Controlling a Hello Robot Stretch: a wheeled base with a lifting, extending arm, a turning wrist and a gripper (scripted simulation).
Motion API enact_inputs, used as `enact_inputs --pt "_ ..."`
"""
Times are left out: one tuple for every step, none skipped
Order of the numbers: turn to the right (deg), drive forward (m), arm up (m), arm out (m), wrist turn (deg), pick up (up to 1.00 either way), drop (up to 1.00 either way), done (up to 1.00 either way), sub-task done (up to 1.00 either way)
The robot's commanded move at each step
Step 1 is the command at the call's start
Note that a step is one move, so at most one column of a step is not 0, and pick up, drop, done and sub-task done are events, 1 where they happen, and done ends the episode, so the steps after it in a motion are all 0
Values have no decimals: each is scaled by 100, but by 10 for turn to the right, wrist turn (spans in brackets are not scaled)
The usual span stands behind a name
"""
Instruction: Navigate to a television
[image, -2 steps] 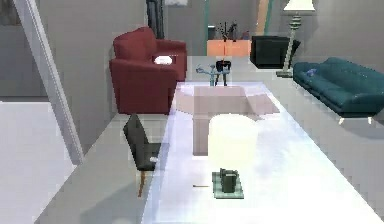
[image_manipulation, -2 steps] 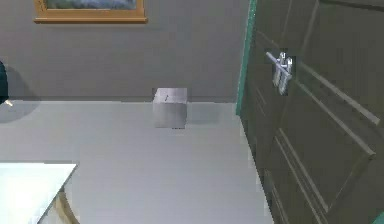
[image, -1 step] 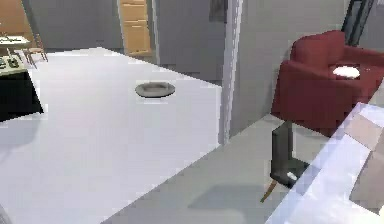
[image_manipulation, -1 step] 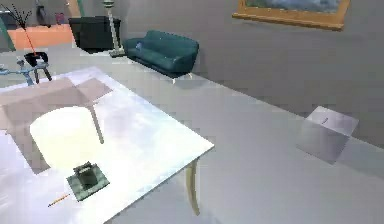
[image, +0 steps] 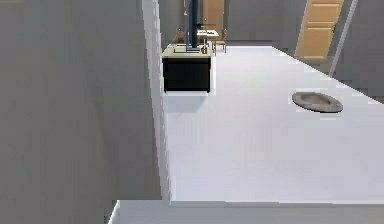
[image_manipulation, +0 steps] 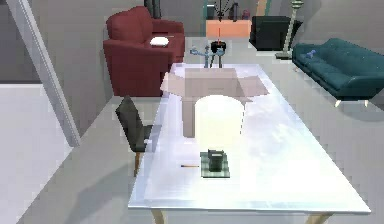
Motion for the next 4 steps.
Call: enact_inputs --pt "-30 0 0 0 0 0 0 0 0" --pt "0 40 0 0 0 0 0 0 0" --pt "150 0 0 0 0 0 0 0 0" --pt "0 65 0 0 0 0 0 0 0"
